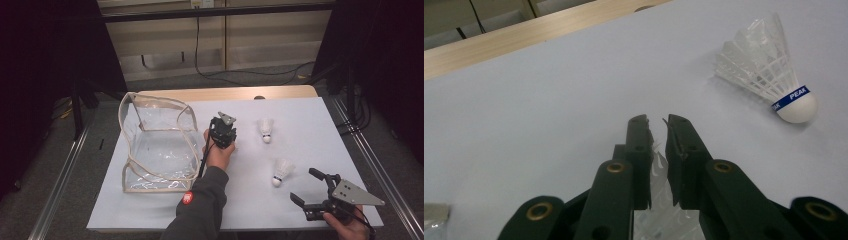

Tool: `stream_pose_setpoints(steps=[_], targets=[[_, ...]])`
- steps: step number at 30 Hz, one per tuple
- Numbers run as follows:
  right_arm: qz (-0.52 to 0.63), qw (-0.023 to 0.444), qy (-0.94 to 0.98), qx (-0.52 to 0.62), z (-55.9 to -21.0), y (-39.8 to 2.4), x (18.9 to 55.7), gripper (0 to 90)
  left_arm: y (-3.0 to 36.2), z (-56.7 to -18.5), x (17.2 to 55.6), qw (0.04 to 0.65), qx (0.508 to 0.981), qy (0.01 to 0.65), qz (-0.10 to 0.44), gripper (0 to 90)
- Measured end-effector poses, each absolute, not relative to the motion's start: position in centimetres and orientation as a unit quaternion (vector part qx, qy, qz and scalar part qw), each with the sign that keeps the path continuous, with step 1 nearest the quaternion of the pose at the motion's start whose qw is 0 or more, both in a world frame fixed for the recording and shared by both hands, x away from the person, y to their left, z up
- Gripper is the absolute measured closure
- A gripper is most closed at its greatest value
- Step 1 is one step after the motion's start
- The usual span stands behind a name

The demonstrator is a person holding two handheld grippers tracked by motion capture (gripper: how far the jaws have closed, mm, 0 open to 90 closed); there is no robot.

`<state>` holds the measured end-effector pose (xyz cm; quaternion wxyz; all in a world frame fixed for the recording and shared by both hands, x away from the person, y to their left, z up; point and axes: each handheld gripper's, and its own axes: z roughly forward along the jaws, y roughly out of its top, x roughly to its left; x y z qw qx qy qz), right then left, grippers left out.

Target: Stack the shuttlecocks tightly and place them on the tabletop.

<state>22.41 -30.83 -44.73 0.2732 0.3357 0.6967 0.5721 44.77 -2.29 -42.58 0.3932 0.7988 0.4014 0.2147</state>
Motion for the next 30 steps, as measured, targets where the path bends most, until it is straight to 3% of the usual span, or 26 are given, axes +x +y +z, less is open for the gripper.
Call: stream_pose_setpoints(steps=[12, 30], targets=[[0.572, 0.273, 0.697, 0.336, -44.74, -30.83, 22.42, 1.1, -2.42, -42.4, 44.84, 0.397, 0.799, 0.397, 0.215, 78.8], [0.571, 0.273, 0.698, 0.334, -44.77, -30.76, 22.44, 1.1, -2.24, -42.11, 44.73, 0.401, 0.794, 0.406, 0.208, 65.0]])
